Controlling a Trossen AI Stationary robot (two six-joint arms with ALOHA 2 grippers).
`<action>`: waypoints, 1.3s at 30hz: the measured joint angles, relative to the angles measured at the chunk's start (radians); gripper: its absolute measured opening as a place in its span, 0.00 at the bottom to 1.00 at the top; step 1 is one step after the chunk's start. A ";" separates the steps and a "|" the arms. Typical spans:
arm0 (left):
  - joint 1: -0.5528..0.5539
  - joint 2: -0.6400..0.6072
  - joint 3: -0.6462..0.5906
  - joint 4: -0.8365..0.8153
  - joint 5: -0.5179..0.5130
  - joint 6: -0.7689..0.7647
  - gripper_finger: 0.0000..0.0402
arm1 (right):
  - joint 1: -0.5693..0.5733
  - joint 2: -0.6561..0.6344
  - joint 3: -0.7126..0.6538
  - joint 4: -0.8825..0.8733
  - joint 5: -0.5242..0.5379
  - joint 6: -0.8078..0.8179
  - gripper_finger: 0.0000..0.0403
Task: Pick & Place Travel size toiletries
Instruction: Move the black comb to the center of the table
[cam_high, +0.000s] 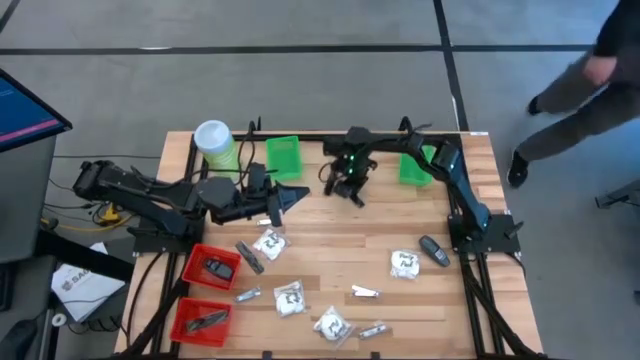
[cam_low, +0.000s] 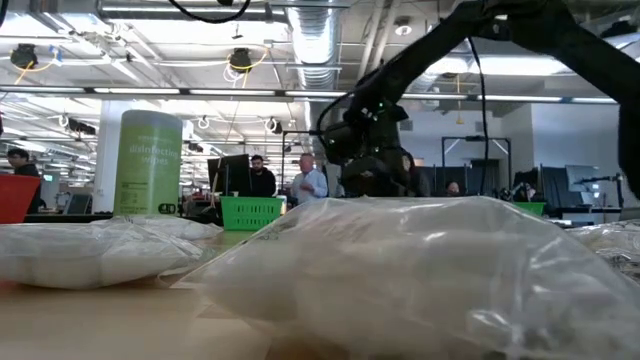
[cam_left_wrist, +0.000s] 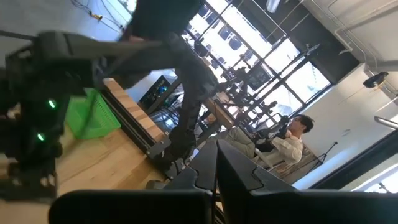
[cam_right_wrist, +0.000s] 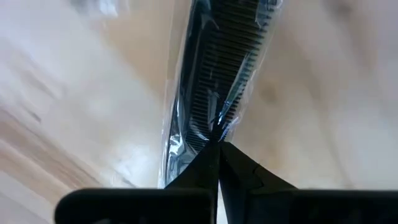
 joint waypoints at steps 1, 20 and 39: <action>-0.004 0.000 0.000 0.000 -0.005 0.002 0.00 | 0.019 -0.012 -0.019 0.008 0.012 0.000 0.00; -0.054 0.000 0.000 0.019 -0.054 0.026 0.00 | 0.273 -0.317 -0.519 0.355 -0.050 0.143 0.00; -0.054 0.000 0.000 0.029 -0.062 0.051 0.00 | 0.384 -0.528 -0.485 0.470 -0.030 -0.034 0.00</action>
